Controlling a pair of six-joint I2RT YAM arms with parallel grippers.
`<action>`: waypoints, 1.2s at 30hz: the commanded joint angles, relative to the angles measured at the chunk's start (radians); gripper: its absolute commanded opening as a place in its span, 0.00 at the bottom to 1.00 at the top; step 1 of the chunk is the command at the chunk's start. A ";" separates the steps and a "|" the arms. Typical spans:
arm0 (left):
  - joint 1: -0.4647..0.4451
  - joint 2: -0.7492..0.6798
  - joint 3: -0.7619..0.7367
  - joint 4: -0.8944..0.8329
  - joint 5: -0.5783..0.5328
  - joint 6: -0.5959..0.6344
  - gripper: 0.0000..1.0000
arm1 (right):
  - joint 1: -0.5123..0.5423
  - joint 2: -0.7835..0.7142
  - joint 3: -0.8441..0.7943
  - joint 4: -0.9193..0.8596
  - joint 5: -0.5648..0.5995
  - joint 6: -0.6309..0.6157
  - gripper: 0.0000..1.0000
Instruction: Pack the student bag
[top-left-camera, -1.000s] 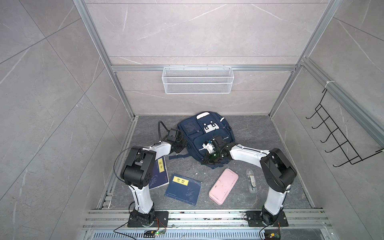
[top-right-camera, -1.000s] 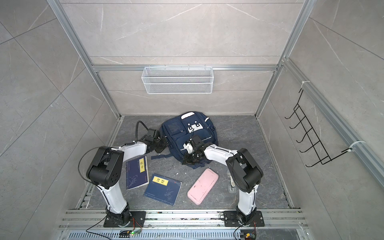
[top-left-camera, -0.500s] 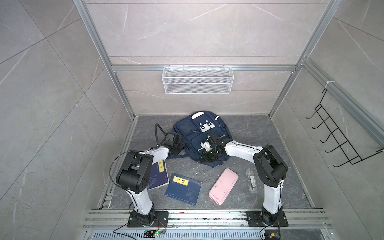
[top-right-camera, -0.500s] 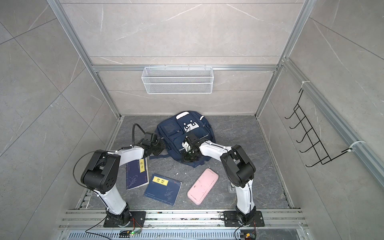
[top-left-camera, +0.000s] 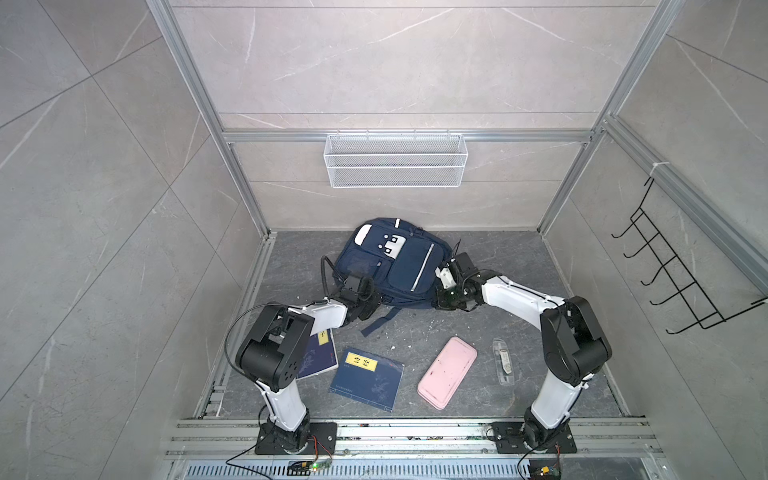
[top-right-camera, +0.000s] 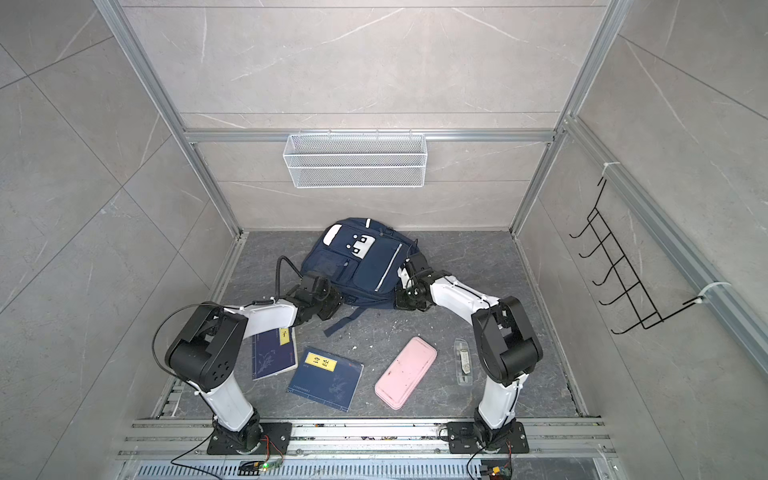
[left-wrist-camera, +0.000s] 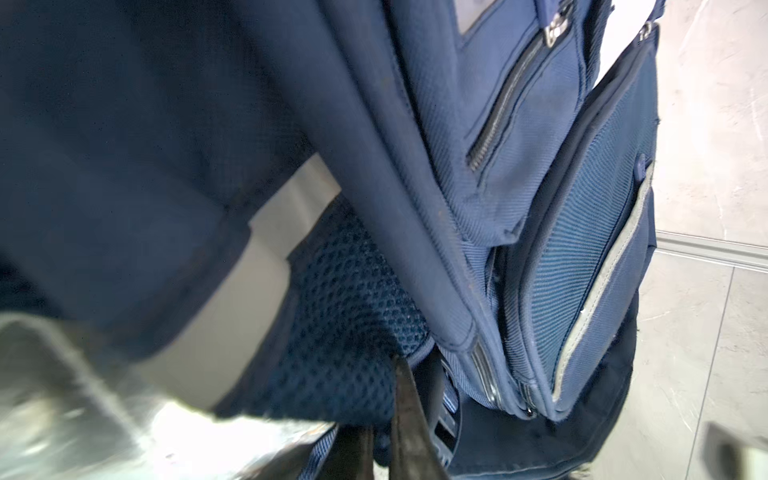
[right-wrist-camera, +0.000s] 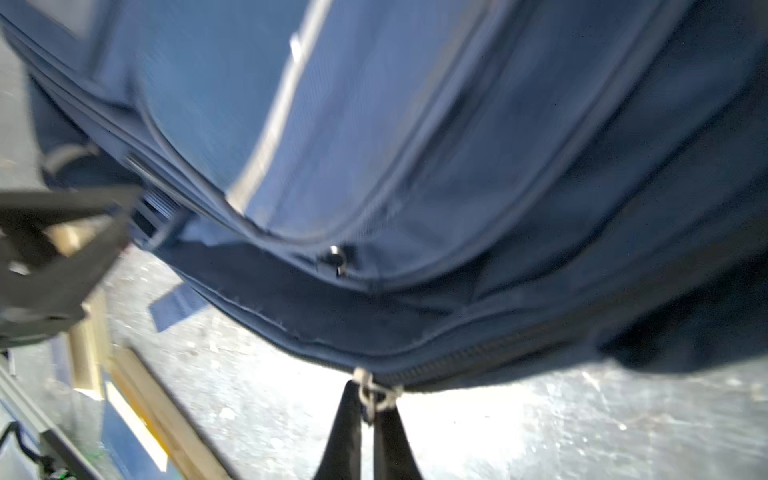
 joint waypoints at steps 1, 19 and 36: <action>-0.028 0.029 0.064 0.033 0.042 -0.032 0.02 | 0.040 -0.013 -0.048 0.035 -0.006 0.023 0.00; -0.059 0.055 0.068 0.054 0.052 -0.051 0.04 | 0.239 0.241 0.210 0.100 -0.029 0.161 0.00; -0.053 0.001 0.045 -0.001 0.042 -0.004 0.17 | 0.249 0.381 0.376 0.160 -0.085 0.280 0.00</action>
